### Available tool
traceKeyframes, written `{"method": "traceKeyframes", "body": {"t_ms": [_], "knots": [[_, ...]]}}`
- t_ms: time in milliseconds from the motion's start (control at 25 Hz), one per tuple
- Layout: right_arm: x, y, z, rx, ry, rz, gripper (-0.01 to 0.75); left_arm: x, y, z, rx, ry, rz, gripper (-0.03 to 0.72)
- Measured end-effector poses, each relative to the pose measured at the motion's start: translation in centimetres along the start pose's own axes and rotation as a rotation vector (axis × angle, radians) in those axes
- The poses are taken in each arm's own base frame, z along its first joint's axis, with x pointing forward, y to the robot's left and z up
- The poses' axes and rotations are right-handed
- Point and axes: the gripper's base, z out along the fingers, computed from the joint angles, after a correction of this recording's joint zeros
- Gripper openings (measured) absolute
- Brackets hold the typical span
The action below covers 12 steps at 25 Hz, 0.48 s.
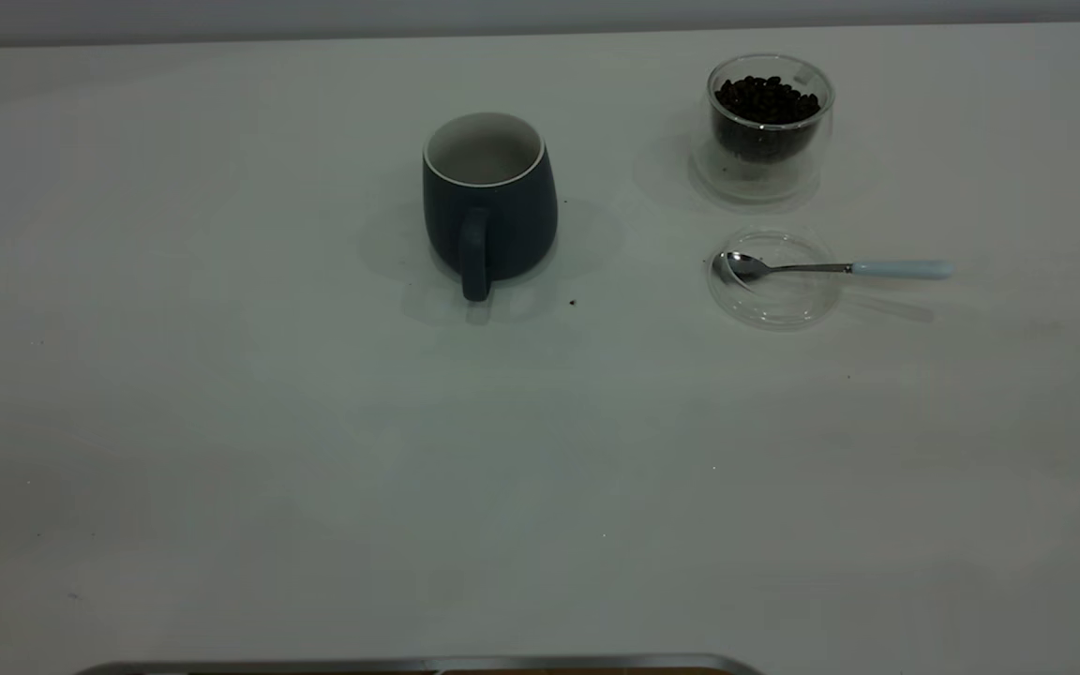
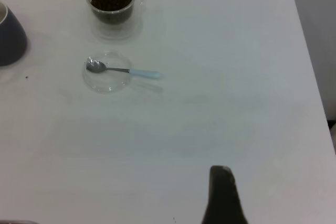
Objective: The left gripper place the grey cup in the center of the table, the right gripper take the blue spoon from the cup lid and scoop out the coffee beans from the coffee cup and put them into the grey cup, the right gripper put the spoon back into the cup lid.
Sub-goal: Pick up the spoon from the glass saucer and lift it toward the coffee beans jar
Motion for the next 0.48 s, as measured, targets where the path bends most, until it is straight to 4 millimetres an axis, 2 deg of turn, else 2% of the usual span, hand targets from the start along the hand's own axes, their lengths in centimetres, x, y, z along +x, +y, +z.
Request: {"method": "traceKeyframes", "body": {"t_ms": [480], "knots": [[0.0, 0.0, 0.0, 0.0, 0.0, 0.0, 0.565, 1.6, -0.5, -1.4, -0.218, -0.148, -0.202, 0.567]]}}
